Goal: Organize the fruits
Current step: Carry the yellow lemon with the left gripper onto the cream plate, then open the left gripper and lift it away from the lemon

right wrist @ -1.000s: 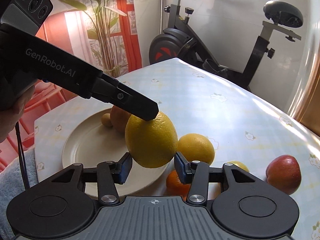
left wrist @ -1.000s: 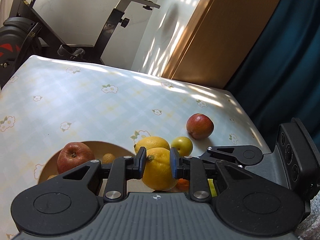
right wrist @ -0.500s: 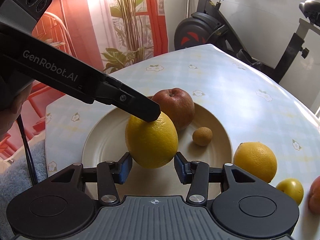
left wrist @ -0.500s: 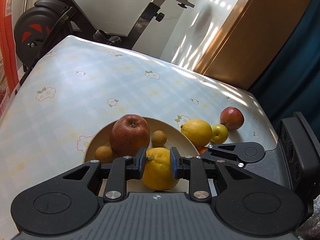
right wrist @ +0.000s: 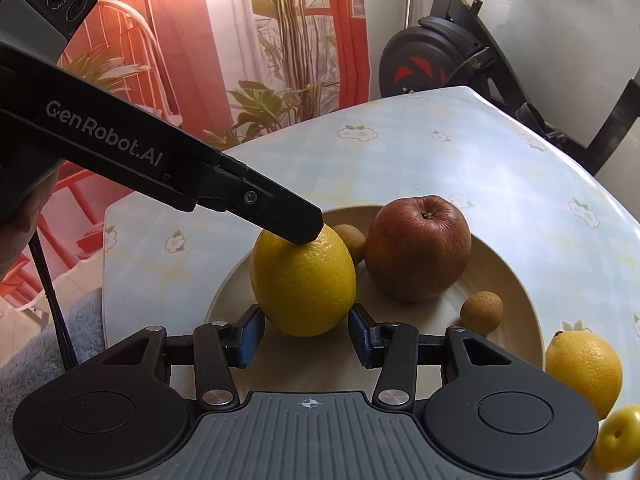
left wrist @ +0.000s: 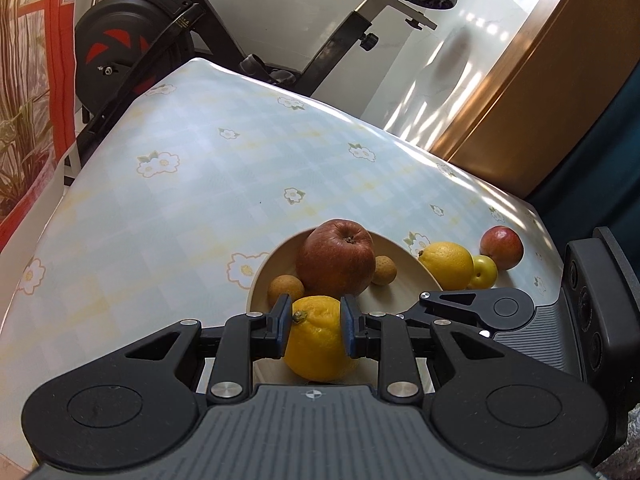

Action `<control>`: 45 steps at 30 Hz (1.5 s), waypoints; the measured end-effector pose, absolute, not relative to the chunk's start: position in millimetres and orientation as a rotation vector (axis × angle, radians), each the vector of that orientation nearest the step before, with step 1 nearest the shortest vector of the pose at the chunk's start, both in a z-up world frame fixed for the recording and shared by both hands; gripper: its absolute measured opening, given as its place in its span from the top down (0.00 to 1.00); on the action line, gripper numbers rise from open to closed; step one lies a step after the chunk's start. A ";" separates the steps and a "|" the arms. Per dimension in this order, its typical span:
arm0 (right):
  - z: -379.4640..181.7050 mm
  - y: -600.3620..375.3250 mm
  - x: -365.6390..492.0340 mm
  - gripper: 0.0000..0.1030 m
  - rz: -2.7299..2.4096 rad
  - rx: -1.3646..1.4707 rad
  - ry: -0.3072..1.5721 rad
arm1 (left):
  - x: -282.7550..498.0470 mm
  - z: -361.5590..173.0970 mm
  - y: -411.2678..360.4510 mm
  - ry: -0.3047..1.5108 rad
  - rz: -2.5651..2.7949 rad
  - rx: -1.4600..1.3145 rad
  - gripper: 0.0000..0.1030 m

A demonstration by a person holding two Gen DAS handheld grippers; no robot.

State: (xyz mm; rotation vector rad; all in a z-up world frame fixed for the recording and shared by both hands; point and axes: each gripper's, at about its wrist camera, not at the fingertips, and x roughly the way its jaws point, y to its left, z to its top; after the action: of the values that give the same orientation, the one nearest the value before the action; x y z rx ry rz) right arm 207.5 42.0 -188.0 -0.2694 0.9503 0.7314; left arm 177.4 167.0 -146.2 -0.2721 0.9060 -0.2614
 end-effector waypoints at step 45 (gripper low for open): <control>-178.6 24.9 205.1 0.61 0.712 -0.261 0.906 | 167.9 -146.1 180.8 0.862 -0.136 -0.249 0.73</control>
State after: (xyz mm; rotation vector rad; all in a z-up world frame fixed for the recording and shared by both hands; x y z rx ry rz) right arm 205.1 24.9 -178.6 -0.2614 0.9057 0.7118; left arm 167.9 180.8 -146.1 -0.2486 0.8617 -0.1363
